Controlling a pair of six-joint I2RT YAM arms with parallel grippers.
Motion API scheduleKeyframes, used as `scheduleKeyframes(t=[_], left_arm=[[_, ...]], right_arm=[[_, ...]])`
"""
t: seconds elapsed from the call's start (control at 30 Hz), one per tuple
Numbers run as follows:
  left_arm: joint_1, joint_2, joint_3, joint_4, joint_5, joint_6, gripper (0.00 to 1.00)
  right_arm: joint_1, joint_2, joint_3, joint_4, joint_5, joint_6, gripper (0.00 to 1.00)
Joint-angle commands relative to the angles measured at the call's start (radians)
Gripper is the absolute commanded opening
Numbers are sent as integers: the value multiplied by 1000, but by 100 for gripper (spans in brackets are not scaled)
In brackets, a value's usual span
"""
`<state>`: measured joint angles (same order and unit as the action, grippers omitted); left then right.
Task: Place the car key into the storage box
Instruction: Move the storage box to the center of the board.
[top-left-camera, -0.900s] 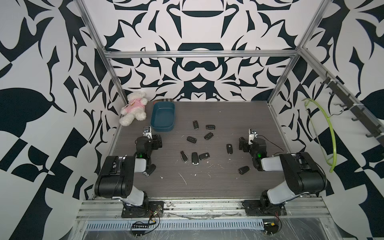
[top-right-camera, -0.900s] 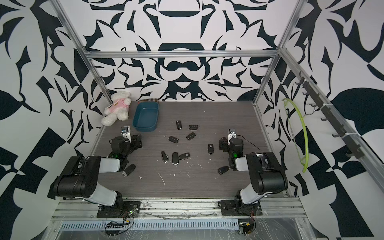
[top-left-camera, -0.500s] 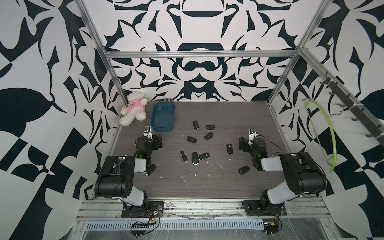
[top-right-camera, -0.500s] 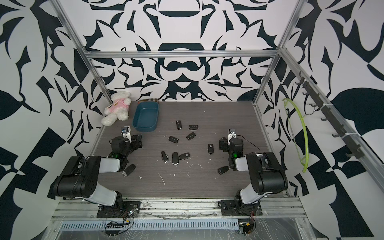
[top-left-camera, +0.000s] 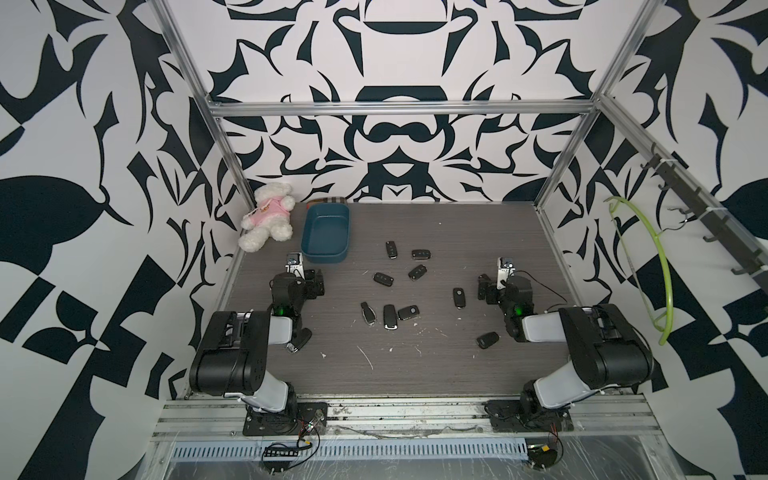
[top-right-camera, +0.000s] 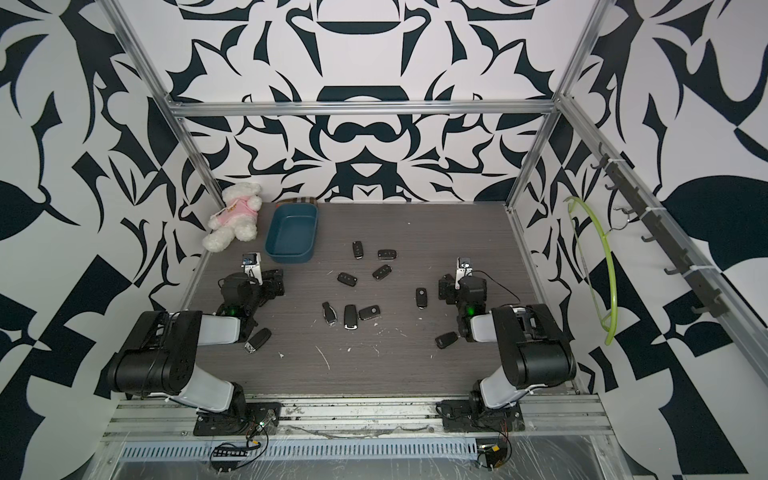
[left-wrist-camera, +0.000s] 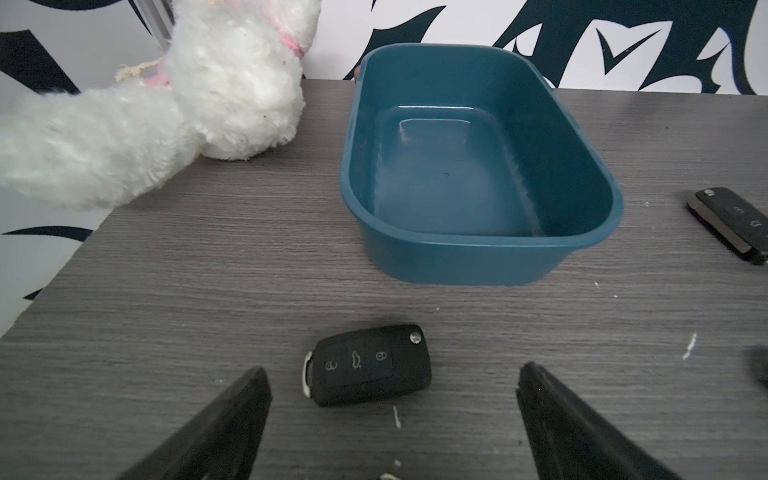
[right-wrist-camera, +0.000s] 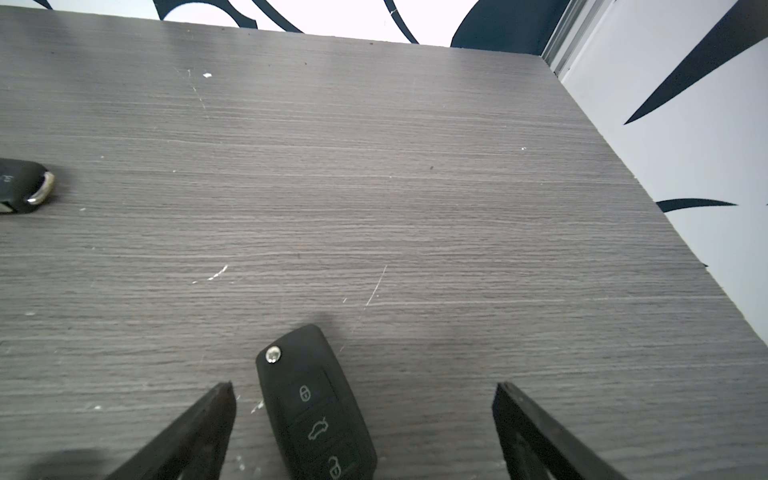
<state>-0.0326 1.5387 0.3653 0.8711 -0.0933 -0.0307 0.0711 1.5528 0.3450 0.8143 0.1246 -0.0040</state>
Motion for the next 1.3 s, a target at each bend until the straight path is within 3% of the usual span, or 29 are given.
scheduleKeyframes(t=[0.0, 0.13, 0.27, 0.37, 0.47, 0.6, 0.77, 0.9, 1.1, 1.27], left_arm=[[5, -36, 13, 1, -61, -29, 99], [4, -244, 145, -370, -67, -47, 99], [5, -387, 403, -812, -197, -245, 99], [5, -402, 581, -1001, -156, -280, 99], [6, -404, 688, -1162, -196, -463, 99], [7, -421, 700, -1148, -74, -551, 99], [-3, -396, 679, -1096, -1, -626, 99], [-83, -297, 724, -1109, -40, -591, 99], [-225, -58, 848, -1142, -152, -494, 97], [-256, 148, 971, -1159, -164, -459, 89]], right_arm=[[-5, -9, 28, 39, 0, -4, 100], [29, -64, 28, -3, 127, -9, 100], [101, -208, 190, -386, 339, 55, 100], [102, -328, 243, -503, 263, 145, 100], [103, -439, 243, -513, 189, 260, 100], [101, -510, 383, -832, 188, 529, 100], [103, -561, 400, -853, -57, 562, 100], [141, -612, 383, -836, -184, 582, 100], [374, -650, 349, -846, -104, 531, 100], [551, -606, 345, -822, 1, 469, 100]])
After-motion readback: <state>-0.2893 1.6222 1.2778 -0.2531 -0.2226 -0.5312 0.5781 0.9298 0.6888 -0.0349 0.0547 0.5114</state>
